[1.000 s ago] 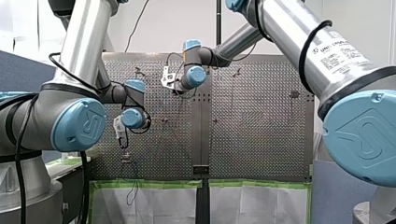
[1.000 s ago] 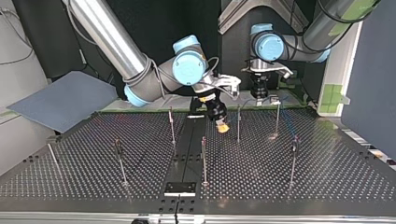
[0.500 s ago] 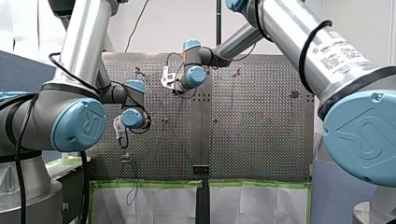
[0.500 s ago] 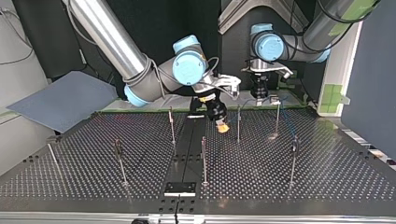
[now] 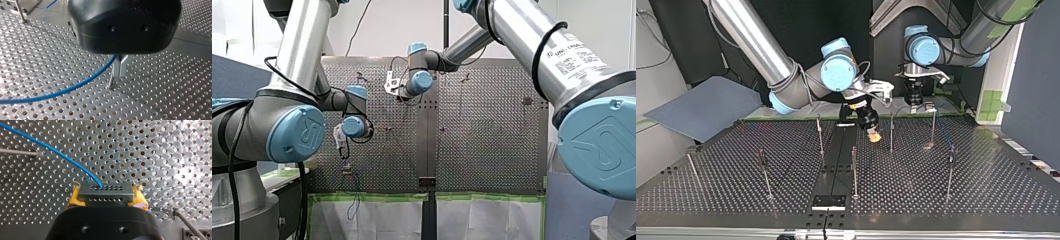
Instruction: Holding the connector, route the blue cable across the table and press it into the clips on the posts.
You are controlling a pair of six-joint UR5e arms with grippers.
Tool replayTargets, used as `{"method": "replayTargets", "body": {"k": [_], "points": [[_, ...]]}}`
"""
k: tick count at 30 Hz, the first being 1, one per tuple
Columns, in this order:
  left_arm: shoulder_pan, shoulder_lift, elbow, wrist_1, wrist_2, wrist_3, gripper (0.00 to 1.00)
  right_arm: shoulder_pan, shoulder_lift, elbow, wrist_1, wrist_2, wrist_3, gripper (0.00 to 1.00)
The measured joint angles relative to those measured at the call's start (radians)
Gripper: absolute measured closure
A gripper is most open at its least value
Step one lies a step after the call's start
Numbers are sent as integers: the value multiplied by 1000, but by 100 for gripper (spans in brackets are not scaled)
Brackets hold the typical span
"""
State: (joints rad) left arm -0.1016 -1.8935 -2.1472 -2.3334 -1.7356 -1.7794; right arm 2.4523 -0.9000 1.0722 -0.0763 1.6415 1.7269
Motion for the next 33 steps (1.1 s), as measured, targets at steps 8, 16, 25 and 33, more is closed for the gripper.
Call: {"method": "replayTargets", "body": {"k": [8,16,25,33], "points": [[0,0,0,0,0,0,96,0,0,0,0,0,0,100],[0,0,0,0,0,0,96,0,0,0,0,0,0,100],[0,0,0,0,0,0,96,0,0,0,0,0,0,100],[0,0,0,0,0,0,94,0,0,0,0,0,0,100]]}}
